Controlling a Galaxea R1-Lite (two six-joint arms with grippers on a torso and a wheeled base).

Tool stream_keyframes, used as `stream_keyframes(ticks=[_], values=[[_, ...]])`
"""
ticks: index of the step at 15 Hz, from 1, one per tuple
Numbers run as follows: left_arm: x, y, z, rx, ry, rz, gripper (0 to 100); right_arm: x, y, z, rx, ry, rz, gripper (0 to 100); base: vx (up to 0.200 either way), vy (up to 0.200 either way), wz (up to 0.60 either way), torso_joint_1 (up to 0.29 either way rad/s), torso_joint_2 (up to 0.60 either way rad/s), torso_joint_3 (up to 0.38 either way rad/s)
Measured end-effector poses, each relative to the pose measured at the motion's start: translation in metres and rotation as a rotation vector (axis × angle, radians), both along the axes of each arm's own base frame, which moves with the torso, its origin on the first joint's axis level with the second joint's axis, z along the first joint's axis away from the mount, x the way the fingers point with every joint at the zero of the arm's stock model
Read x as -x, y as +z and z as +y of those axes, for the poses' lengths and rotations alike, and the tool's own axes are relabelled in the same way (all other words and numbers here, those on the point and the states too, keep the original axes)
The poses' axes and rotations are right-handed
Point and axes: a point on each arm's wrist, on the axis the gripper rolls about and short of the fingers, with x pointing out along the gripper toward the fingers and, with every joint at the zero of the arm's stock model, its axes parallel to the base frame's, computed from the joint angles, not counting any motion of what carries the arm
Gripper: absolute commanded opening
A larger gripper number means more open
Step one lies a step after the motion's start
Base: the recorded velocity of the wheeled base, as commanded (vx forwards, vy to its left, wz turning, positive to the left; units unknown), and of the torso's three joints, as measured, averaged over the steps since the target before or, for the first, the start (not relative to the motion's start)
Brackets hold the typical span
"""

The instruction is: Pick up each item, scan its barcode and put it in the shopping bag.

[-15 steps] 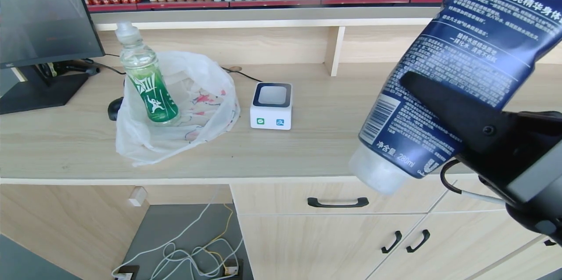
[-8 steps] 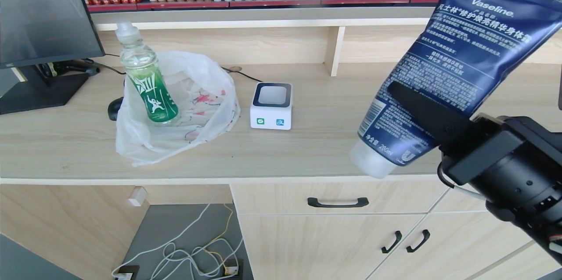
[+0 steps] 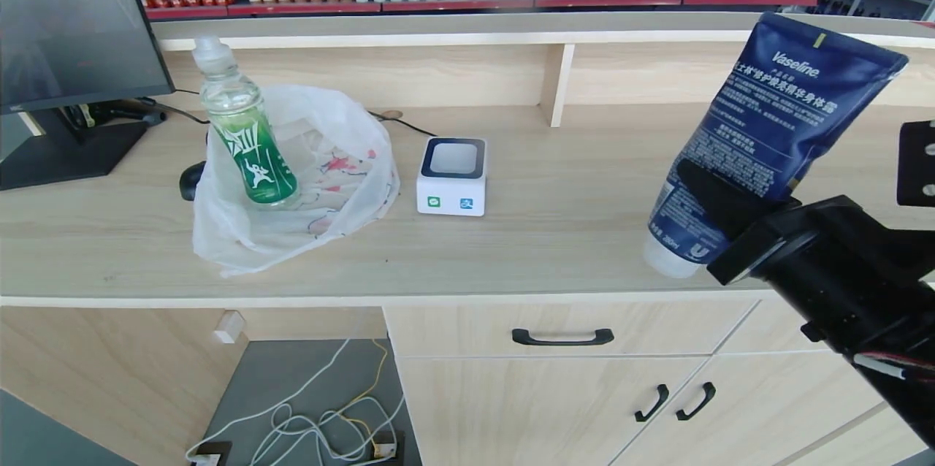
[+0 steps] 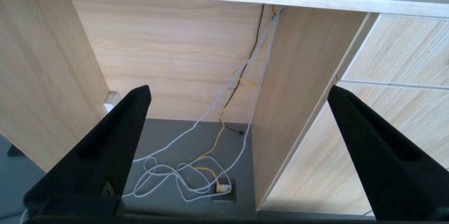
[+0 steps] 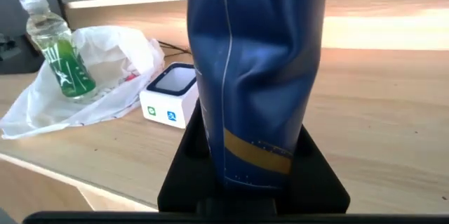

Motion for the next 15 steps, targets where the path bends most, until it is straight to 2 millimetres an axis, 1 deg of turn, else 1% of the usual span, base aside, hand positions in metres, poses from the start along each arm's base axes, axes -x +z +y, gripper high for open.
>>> stream_keyframes(ticks=[2,4,7,11,14,15], values=[[0.0,0.0,0.0,0.0,0.001,0.0,100,0.001,0.005,-0.003,0.029,-0.071,-0.036,0,0.0,0.0,0.0,0.0,0.0,0.0],[0.0,0.0,0.0,0.001,0.001,0.0,100,0.002,0.007,-0.004,0.036,-0.076,-0.047,0,0.0,0.0,0.0,0.0,0.0,0.0],[0.0,0.0,0.0,0.002,0.001,0.0,100,0.006,0.01,-0.004,0.062,-0.016,-0.077,0,0.0,0.0,0.0,0.0,0.0,0.0],[0.0,0.0,0.0,0.003,0.0,0.0,100,0.005,0.007,-0.007,0.092,-0.044,-0.084,0,0.0,0.0,0.0,0.0,0.0,0.0],[0.0,0.0,0.0,0.002,0.0,-0.001,100,0.01,-0.011,-0.013,0.123,-0.049,-0.039,0,0.0,0.2,0.0,-0.002,0.0,0.005],[0.0,0.0,0.0,0.002,0.0,-0.001,100,0.011,-0.013,-0.015,0.12,-0.05,-0.033,0,0.0,0.2,0.0,-0.002,0.0,0.007]])
